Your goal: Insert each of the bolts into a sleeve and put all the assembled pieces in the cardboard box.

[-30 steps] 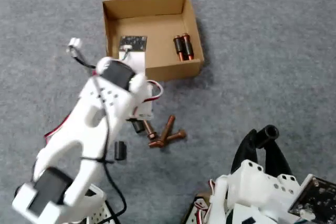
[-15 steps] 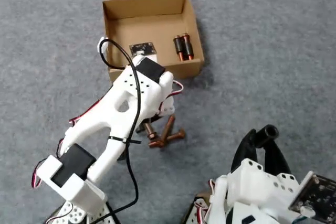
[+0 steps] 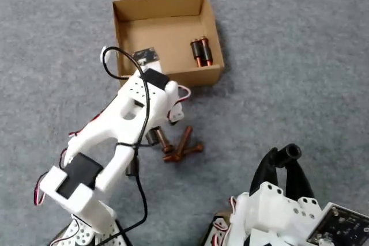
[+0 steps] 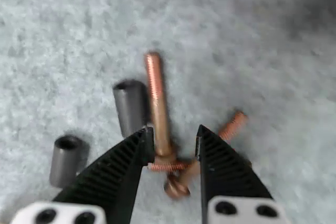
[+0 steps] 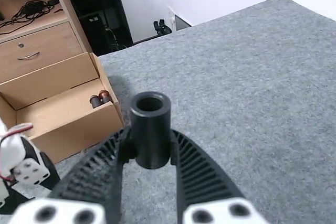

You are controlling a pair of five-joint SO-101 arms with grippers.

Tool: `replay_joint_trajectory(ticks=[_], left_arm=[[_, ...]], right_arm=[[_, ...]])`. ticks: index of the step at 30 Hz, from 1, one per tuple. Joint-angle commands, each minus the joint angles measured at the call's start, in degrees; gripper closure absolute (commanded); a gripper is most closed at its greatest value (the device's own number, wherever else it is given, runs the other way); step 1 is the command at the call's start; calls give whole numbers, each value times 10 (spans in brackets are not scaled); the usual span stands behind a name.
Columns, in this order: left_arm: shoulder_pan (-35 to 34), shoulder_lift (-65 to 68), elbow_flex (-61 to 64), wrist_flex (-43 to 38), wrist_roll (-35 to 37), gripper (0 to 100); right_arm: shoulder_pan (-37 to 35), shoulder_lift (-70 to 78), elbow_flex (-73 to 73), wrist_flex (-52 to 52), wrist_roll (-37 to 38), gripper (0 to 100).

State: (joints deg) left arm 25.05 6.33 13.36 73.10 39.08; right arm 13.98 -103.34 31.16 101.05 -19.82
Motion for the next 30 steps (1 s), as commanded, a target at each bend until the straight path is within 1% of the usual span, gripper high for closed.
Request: replay_joint_trajectory(ticks=[1, 6, 11, 16, 21, 30], left_arm=[[-20, 32, 4, -29, 5, 861], [-21, 113, -37, -25, 5, 864], [-18, 152, -49, -24, 6, 864], [-17, 150, -51, 19, 17, 864], [-16, 150, -47, 54, 18, 864], [-1, 154, -45, 47, 17, 864]], right_arm=[[4, -3, 1, -13, -6, 997], [4, -3, 1, -13, -6, 997], [4, -3, 2, -13, -6, 997], [4, -3, 2, -14, -6, 997], [-38, -3, 11, -14, -6, 997], [-41, -4, 9, -15, -6, 997]])
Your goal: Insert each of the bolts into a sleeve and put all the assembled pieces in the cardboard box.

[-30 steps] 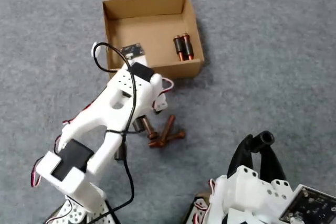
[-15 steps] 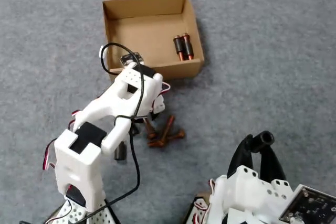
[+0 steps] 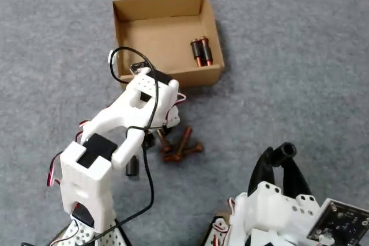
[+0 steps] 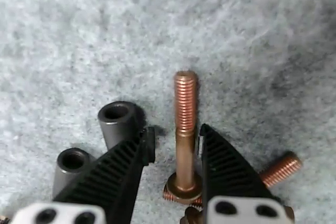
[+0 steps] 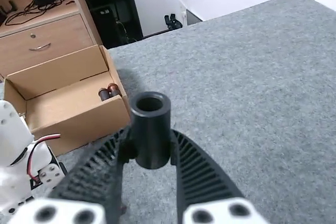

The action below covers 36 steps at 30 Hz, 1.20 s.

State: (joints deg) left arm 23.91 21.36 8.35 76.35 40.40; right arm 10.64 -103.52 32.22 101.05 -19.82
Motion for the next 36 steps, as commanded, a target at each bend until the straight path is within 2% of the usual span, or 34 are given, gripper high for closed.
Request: replay_joint_trajectory(ticks=[1, 5, 8, 9, 17, 23, 27, 36], left_arm=[[16, 4, 5, 11, 4, 864], [30, 4, 6, 11, 4, 882], [28, 5, 8, 11, 4, 991], [27, 5, 8, 11, 4, 966], [27, -1, 4, 29, -4, 981], [27, -2, 1, 48, -50, 981], [27, -7, -45, 90, -64, 981], [26, -125, -68, 111, -78, 981]], right_arm=[[-7, -2, -1, -15, -6, 997], [-7, -2, -1, -15, -6, 997], [-7, -2, -2, -15, -6, 997], [-7, -2, -2, -15, -6, 997], [-7, -2, -2, -15, -6, 997], [-7, -6, 0, -15, -6, 997], [-7, -6, 0, -15, -6, 997], [-7, -7, 0, -15, -6, 997]])
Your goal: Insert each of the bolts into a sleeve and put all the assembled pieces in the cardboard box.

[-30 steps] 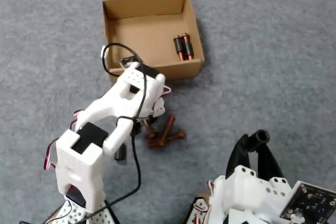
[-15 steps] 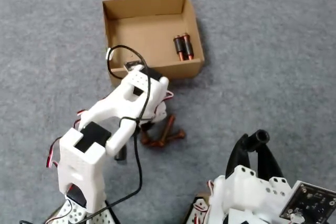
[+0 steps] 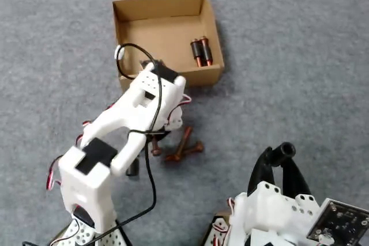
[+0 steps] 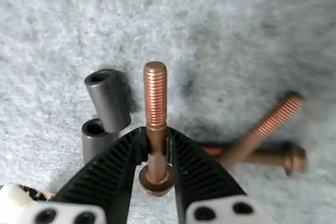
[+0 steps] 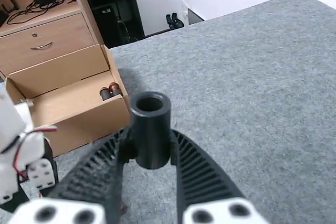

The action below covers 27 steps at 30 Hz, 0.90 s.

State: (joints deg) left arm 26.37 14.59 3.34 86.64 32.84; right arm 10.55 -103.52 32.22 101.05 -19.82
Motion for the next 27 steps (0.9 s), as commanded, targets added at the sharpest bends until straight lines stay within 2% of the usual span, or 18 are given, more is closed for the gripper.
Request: replay_joint_trajectory(ticks=[1, 6, 18, 23, 27], left_arm=[[2, -70, -14, 8, -3, 981], [-4, -110, 6, 8, -2, 981], [-144, -117, 6, 31, 40, 981], [-220, -114, 6, 27, 179, 981], [-265, -113, 6, 26, 240, 981]], right_arm=[[-7, -7, 0, -15, -6, 997], [-7, -7, 0, -15, -6, 997], [-7, -7, 0, -15, -6, 997], [-7, -7, 0, -15, -6, 997], [-7, -3, 0, -15, -6, 997]])
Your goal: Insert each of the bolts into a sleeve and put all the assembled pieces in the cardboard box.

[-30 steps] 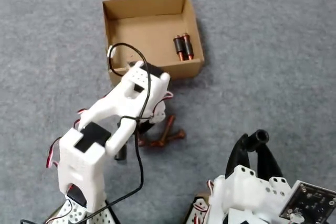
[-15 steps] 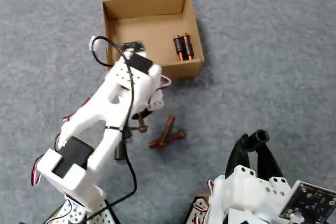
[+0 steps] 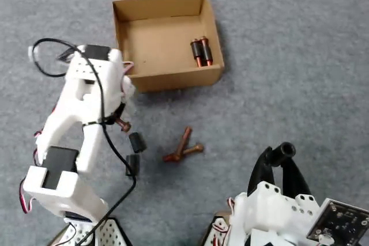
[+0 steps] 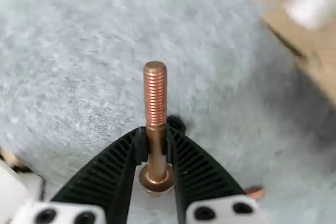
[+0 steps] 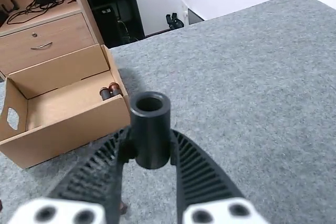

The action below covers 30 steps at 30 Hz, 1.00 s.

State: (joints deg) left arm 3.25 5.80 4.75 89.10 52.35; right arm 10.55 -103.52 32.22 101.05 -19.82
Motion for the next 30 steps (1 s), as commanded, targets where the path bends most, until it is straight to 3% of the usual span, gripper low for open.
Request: replay_joint_trajectory(ticks=[1, 6, 11, 16, 24, 30], left_arm=[[-48, -24, -7, 1, 56, 981], [-123, -24, 24, -50, 133, 981], [-142, -5, 92, -136, 155, 981], [-149, 50, 112, -188, 144, 981], [-145, 162, 76, -186, 120, 978], [-146, 190, 66, -184, 100, 791]], right_arm=[[-7, -2, 0, -15, -6, 997], [-7, -2, 0, -13, -6, 997], [-7, -2, 0, -13, -6, 997], [-7, -2, 0, -13, -6, 997], [-7, -2, 0, -14, -6, 997], [-7, -2, 0, -14, -6, 997]])
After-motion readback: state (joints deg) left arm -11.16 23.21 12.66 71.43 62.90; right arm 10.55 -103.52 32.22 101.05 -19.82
